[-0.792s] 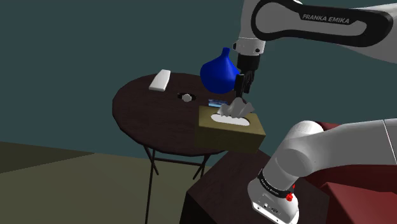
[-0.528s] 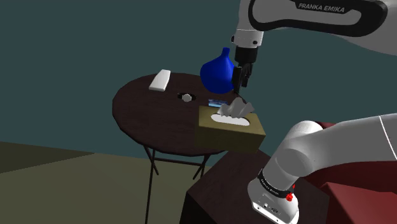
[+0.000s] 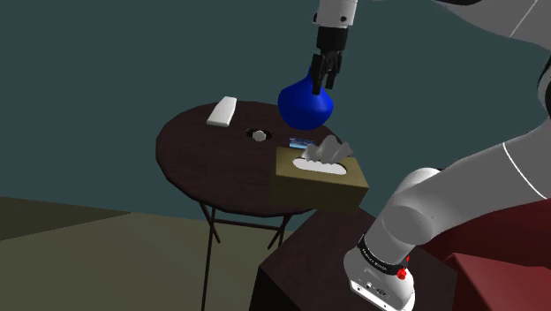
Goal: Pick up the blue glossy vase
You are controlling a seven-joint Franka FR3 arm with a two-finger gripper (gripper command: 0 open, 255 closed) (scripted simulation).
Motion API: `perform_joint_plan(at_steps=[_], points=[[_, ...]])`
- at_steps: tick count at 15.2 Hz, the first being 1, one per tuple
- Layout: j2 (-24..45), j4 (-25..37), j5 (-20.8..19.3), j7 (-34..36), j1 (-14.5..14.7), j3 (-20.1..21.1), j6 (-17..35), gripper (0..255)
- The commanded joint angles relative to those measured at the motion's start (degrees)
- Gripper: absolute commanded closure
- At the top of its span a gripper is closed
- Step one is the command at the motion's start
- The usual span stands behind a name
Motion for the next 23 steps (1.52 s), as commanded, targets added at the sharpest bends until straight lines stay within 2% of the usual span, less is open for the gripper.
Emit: perform_joint_plan(at_steps=[1, 7, 14, 16, 17, 23], points=[[3.2, 5.7, -0.1, -0.4, -0.2, -0.5, -1.8, 0], [13.7, 23.4, 0.1, -1.4, -0.7, -1.7, -7.1, 0], [11.1, 15.1, 0.0, -1.2, -0.7, -1.7, -1.4, 0], [10.9, 14.4, 0.0, -1.2, -0.7, -1.7, -0.9, 0], [10.9, 14.4, 0.0, -1.1, -0.7, -1.7, -0.9, 255], [10.9, 14.3, 0.0, -1.1, -0.7, -1.7, -0.8, 255]])
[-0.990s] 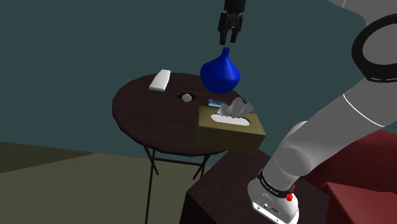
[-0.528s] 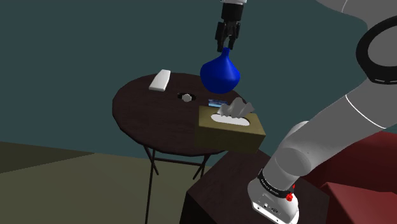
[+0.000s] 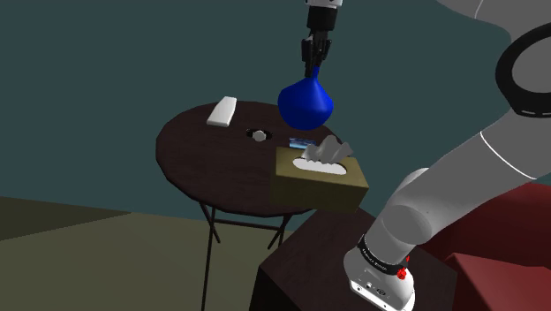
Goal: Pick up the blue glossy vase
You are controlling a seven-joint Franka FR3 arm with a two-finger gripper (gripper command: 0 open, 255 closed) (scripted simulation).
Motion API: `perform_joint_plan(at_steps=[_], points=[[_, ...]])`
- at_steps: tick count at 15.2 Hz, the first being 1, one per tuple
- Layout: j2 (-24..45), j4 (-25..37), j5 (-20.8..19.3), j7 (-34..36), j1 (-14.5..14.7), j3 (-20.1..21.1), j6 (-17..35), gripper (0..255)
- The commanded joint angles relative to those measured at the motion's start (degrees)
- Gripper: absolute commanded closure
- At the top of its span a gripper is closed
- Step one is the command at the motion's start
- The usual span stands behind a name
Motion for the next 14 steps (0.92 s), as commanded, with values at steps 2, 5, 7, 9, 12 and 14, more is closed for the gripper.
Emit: perform_joint_plan(at_steps=[2, 5, 7, 9, 12, 14], points=[[0.0, -0.1, 0.0, 0.0, 0.0, 0.0, 0.0, 255], [0.7, 2.2, 0.0, -0.1, 0.0, 0.0, -1.7, 255], [1.4, 4.6, 0.0, -0.1, 0.0, 0.0, -3.3, 255], [2.2, 7.0, 0.1, -0.2, 0.0, 0.0, -5.0, 255], [3.4, 10.8, 0.1, -0.3, 0.0, -0.1, -7.5, 255], [4.4, 13.5, 0.2, -0.4, 0.0, -0.1, -9.2, 255]])
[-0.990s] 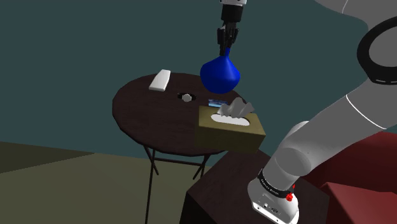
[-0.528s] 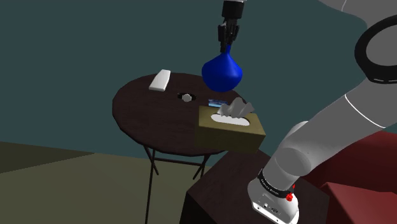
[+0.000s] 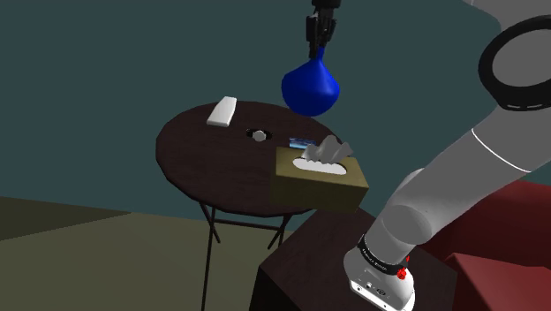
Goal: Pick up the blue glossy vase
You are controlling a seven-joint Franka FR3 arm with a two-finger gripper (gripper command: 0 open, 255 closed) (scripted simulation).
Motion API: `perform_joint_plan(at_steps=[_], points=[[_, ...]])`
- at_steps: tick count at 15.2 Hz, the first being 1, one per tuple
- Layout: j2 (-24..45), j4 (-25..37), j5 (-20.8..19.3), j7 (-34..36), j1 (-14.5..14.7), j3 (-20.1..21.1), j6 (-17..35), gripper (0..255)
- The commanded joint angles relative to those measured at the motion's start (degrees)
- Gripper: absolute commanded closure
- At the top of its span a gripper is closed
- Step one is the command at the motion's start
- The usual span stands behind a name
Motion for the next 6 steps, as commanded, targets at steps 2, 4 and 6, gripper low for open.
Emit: perform_joint_plan(at_steps=[2, 4, 6], points=[[1.5, 4.2, 0.0, -0.2, 0.0, -0.1, -2.7, 255], [2.6, 7.2, 0.1, -0.3, 0.0, -0.1, -4.6, 255], [2.7, 7.4, 0.1, -0.3, 0.0, -0.1, -4.7, 255]])
